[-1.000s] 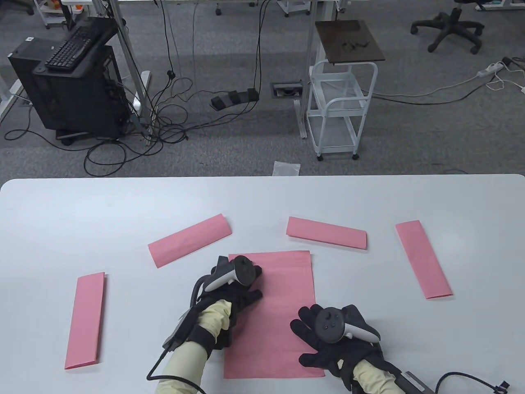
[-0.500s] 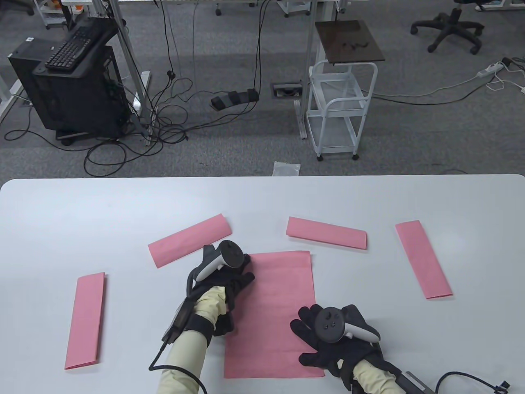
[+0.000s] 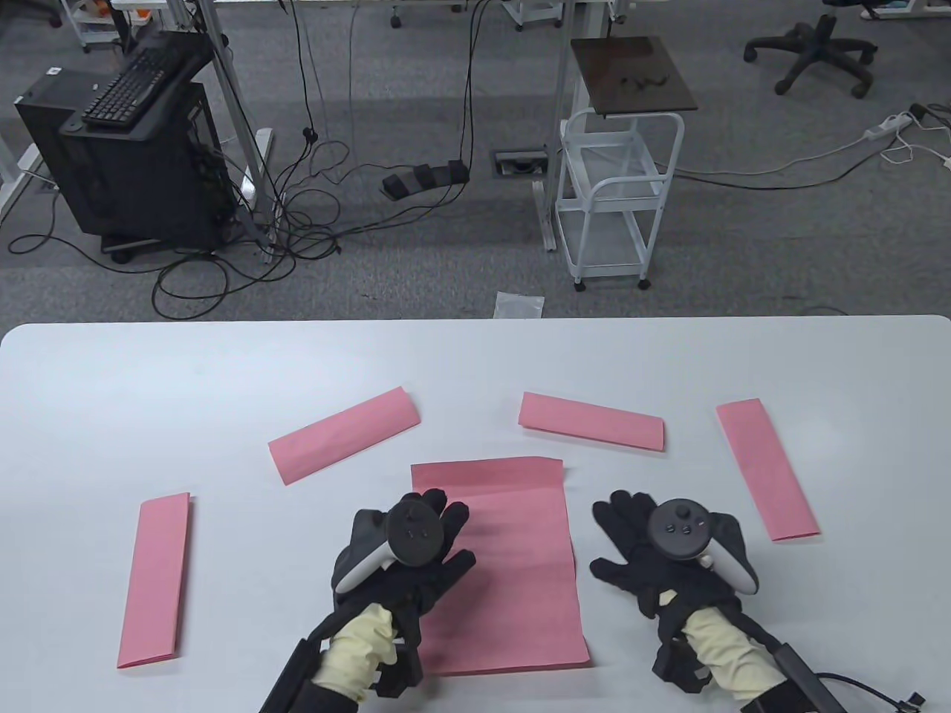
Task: Unfold complexly folded papers and stack
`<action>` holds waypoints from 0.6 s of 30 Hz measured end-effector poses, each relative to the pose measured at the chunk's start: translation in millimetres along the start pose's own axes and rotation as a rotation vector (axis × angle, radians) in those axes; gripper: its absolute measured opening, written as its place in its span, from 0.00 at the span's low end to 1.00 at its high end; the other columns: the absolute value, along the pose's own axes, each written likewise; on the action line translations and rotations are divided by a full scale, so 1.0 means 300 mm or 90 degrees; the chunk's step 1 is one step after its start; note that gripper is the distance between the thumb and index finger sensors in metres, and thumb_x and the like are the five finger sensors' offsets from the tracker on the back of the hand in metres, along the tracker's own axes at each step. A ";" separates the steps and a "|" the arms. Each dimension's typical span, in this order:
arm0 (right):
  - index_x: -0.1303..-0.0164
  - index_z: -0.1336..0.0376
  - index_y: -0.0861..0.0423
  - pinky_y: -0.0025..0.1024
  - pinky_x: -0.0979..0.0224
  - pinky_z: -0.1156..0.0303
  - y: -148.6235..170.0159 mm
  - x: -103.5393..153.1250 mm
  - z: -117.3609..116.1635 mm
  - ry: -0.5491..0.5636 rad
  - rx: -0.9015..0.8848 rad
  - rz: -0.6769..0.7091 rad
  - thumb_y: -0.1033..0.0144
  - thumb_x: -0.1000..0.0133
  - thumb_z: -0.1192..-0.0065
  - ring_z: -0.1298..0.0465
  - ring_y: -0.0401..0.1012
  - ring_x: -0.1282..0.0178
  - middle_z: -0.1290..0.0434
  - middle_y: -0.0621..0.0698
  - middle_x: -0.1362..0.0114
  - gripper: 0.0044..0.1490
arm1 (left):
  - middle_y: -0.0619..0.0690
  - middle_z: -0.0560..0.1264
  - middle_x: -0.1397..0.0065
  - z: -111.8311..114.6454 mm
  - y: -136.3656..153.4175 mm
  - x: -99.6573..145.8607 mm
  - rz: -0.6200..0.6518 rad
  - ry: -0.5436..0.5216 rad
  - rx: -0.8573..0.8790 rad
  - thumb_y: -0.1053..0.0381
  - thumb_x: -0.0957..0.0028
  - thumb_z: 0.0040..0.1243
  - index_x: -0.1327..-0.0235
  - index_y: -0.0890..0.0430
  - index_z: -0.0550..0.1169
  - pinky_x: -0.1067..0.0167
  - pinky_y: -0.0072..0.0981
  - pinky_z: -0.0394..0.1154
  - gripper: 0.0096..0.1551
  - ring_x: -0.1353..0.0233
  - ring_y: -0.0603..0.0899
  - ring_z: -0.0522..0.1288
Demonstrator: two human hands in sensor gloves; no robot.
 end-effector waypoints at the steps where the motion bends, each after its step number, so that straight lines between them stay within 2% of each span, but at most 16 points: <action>1: 0.20 0.63 0.35 0.50 0.24 0.85 0.026 -0.003 0.038 0.015 -0.010 -0.019 0.47 0.45 0.45 0.77 0.38 0.16 0.71 0.37 0.13 0.47 | 0.42 0.26 0.18 0.012 -0.003 0.022 0.002 -0.002 -0.002 0.35 0.39 0.40 0.20 0.41 0.41 0.30 0.63 0.24 0.40 0.18 0.59 0.24; 4: 0.20 0.63 0.35 0.50 0.24 0.86 0.135 -0.014 0.181 0.073 -0.013 -0.095 0.47 0.45 0.44 0.78 0.38 0.16 0.71 0.36 0.14 0.47 | 0.42 0.26 0.18 0.045 -0.006 0.095 -0.004 -0.023 0.017 0.35 0.39 0.39 0.19 0.41 0.41 0.30 0.63 0.24 0.40 0.18 0.60 0.24; 8: 0.21 0.64 0.35 0.50 0.24 0.86 0.265 -0.034 0.300 0.113 0.034 -0.193 0.47 0.45 0.44 0.78 0.38 0.16 0.73 0.36 0.14 0.48 | 0.42 0.25 0.18 0.070 0.015 0.150 -0.016 -0.042 0.044 0.36 0.39 0.39 0.20 0.41 0.41 0.31 0.63 0.23 0.40 0.19 0.60 0.23; 9: 0.21 0.64 0.34 0.50 0.24 0.86 0.297 -0.040 0.321 0.126 0.037 -0.217 0.47 0.46 0.44 0.78 0.38 0.16 0.70 0.36 0.14 0.48 | 0.43 0.26 0.18 0.069 0.020 0.153 -0.020 -0.050 0.041 0.36 0.39 0.40 0.20 0.41 0.41 0.31 0.63 0.23 0.40 0.19 0.60 0.23; 12: 0.23 0.69 0.34 0.51 0.24 0.86 0.395 -0.065 0.364 0.143 0.004 -0.297 0.46 0.46 0.43 0.77 0.39 0.16 0.73 0.37 0.14 0.52 | 0.43 0.26 0.18 0.067 0.031 0.153 -0.021 -0.070 0.035 0.36 0.39 0.40 0.20 0.41 0.41 0.31 0.63 0.23 0.40 0.19 0.60 0.23; 18: 0.23 0.71 0.35 0.52 0.24 0.86 0.511 -0.108 0.405 0.173 -0.006 -0.418 0.45 0.47 0.43 0.78 0.41 0.16 0.74 0.39 0.14 0.54 | 0.43 0.26 0.18 0.068 0.040 0.149 -0.013 -0.068 0.044 0.36 0.39 0.40 0.20 0.41 0.41 0.31 0.63 0.23 0.40 0.19 0.60 0.23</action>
Point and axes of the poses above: the tracker on the back of each hand, its own y axis roughly to the little-finger side, its own x axis roughly from the fingertips to the wrist, z = x × y, the point moved 4 cm from there along -x, roughly from the wrist to the fingertips
